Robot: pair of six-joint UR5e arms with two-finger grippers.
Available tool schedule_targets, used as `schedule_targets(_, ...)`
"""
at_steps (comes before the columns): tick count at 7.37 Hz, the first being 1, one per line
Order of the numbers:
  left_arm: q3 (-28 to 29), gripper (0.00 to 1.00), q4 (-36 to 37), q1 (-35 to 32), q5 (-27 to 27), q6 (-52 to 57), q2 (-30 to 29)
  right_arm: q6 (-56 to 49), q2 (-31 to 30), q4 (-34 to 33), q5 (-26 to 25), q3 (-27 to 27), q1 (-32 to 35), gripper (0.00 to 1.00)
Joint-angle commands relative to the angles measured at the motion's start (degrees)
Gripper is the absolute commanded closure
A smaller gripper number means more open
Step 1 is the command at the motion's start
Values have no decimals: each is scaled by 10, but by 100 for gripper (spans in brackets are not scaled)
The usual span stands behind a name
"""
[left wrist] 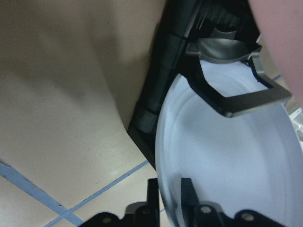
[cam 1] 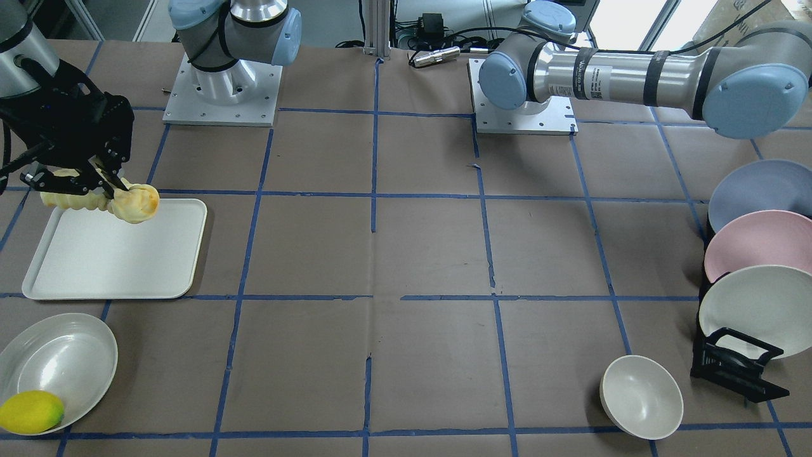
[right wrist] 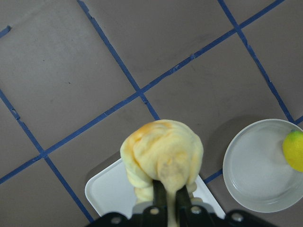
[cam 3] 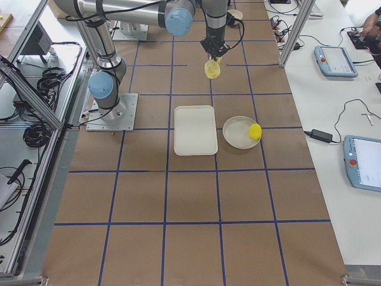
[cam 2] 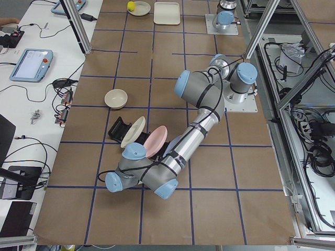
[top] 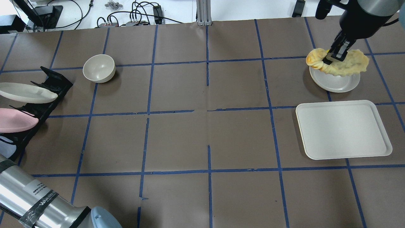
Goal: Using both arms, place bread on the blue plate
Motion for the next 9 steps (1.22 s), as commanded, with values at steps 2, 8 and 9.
schedule_targets(2,16,92,-13,1,0,2,-1,-1,1,1,3,1,0,89)
schedule_targets(8,78,92,-124,6,3,4,26,-2,2,9,6,0,0,89)
schedule_targets(9,116,92,-166,12,22,1,33,-1,2,10,5,1,0,89)
